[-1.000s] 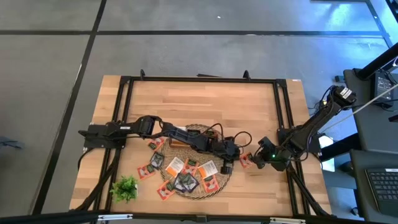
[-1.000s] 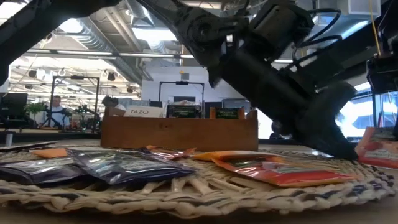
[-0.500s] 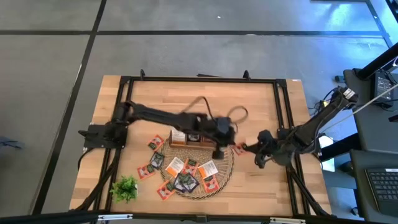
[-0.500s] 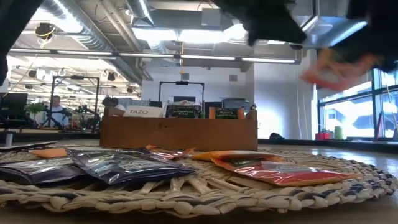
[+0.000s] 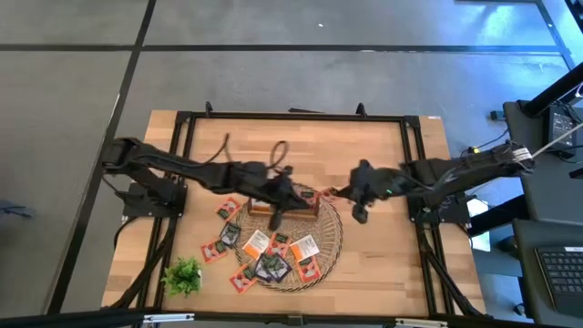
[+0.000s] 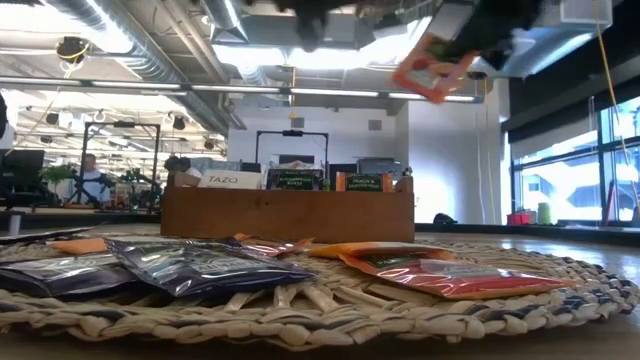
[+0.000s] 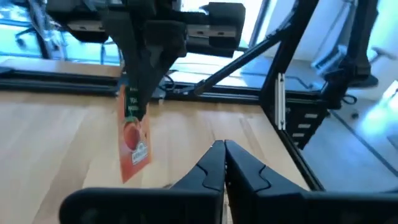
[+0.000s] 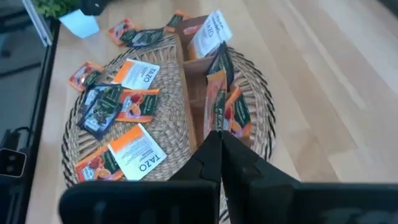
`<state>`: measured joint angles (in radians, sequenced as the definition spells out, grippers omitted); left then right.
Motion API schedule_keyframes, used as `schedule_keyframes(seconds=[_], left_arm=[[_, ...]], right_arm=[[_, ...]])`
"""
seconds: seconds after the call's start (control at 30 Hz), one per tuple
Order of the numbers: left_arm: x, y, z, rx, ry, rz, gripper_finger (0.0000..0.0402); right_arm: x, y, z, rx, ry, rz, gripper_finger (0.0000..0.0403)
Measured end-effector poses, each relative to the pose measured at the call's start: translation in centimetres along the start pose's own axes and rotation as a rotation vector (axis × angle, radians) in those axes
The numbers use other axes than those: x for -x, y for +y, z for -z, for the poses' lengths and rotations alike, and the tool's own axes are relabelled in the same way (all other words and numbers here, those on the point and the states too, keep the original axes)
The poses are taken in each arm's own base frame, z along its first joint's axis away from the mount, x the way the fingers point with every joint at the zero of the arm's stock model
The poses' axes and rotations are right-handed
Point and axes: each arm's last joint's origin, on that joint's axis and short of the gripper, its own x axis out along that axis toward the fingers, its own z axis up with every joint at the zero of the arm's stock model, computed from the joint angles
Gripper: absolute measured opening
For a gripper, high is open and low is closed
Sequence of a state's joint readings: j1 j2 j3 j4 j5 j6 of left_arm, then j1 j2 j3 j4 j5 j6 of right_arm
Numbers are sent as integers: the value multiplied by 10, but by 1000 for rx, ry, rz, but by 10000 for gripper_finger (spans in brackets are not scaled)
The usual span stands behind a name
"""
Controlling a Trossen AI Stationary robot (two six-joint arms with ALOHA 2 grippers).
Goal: Pick & Place Tea
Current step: Put the orange tea bag into the right slot of the wooden organizer
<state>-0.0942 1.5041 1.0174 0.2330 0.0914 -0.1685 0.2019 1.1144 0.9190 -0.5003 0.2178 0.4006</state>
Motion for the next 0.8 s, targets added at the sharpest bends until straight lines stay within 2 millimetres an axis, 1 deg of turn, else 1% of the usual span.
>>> schedule_keyframes(seconds=[0.1, 0.23, 0.3, 0.4, 0.57, 0.7, 0.8], left_arm=[[17, -4, 13, 24, -16, -51, 2], [38, -6, 18, 25, -24, -69, 2], [44, -6, 23, 24, -18, -69, 2], [49, -6, 27, 24, 2, -73, 2], [48, -4, 35, 25, 46, -81, 2], [49, -4, 36, 26, 59, -83, 2], [49, -4, 36, 26, 58, -83, 2]], right_arm=[[-19, -5, -18, 39, 61, -39, 5], [-51, -10, -39, 106, 169, -132, 5], [-67, -12, -48, 128, 236, -156, 5], [-90, -16, -58, 163, 333, -133, 5], [-124, -23, -64, 212, 501, -103, 6], [-147, -25, -60, 228, 591, -94, 6], [-159, -26, -55, 248, 615, -98, 6]])
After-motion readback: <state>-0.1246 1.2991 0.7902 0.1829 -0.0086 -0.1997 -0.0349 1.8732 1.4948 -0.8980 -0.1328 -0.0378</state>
